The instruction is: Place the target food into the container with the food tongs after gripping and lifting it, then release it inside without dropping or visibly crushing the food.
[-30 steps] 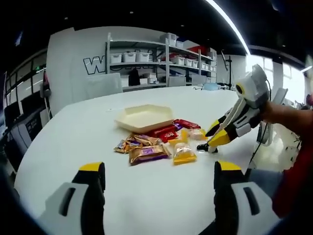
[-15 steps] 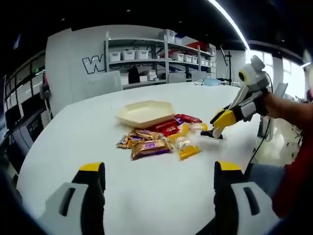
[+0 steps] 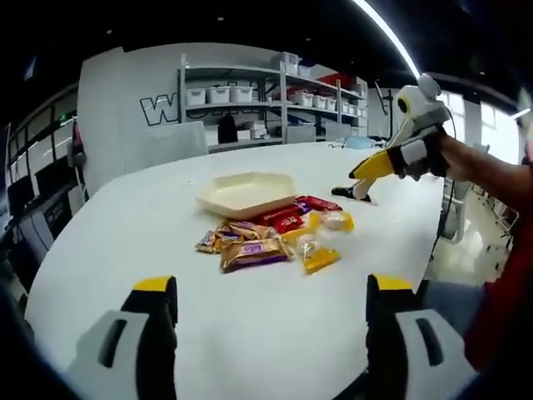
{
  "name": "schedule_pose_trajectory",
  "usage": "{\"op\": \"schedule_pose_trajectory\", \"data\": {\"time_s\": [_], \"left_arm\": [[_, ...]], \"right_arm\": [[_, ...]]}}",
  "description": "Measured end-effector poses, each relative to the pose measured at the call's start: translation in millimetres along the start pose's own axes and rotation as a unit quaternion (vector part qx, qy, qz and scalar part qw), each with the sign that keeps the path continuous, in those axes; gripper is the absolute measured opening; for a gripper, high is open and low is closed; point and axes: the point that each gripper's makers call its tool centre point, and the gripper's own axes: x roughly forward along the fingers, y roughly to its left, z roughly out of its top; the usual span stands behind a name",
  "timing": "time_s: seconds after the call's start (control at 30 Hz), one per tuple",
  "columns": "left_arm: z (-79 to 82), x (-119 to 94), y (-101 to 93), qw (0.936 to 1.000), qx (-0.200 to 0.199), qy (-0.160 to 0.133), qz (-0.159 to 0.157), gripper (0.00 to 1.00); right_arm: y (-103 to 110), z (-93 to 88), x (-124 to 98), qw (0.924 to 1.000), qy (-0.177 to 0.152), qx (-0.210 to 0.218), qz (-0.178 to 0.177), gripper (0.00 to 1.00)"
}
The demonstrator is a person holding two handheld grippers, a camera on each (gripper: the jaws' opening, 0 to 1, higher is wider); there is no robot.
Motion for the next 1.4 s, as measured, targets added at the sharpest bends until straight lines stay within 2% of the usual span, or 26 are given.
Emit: {"op": "schedule_pose_trajectory", "data": {"time_s": [0.27,0.4,0.7,0.9,1.4], "left_arm": [[-1.6,-2.5,0.2,1.0000,-0.003,0.006,-0.004,0.99],[-0.9,-2.4,1.3,0.9999,-0.014,0.006,-0.005,0.99],[0.6,-2.2,2.0,0.9999,-0.008,0.013,-0.003,0.99],[3.0,-2.0,1.9,0.9999,-0.007,0.012,-0.005,0.99],[10.8,-3.8,4.5,0.9999,0.001,0.009,0.004,0.99]], "right_arm": [[-9.2,15.0,4.2,0.9998,-0.018,0.002,-0.004,0.16],[-17.5,29.5,10.3,0.9994,-0.031,0.016,-0.003,0.16],[-31.0,60.6,23.1,0.9985,-0.052,0.009,-0.011,0.16],[-40.8,81.4,37.5,0.9984,-0.055,0.005,-0.010,0.16],[-64.7,101.7,72.8,0.9985,-0.048,0.005,-0.026,0.16]]}}
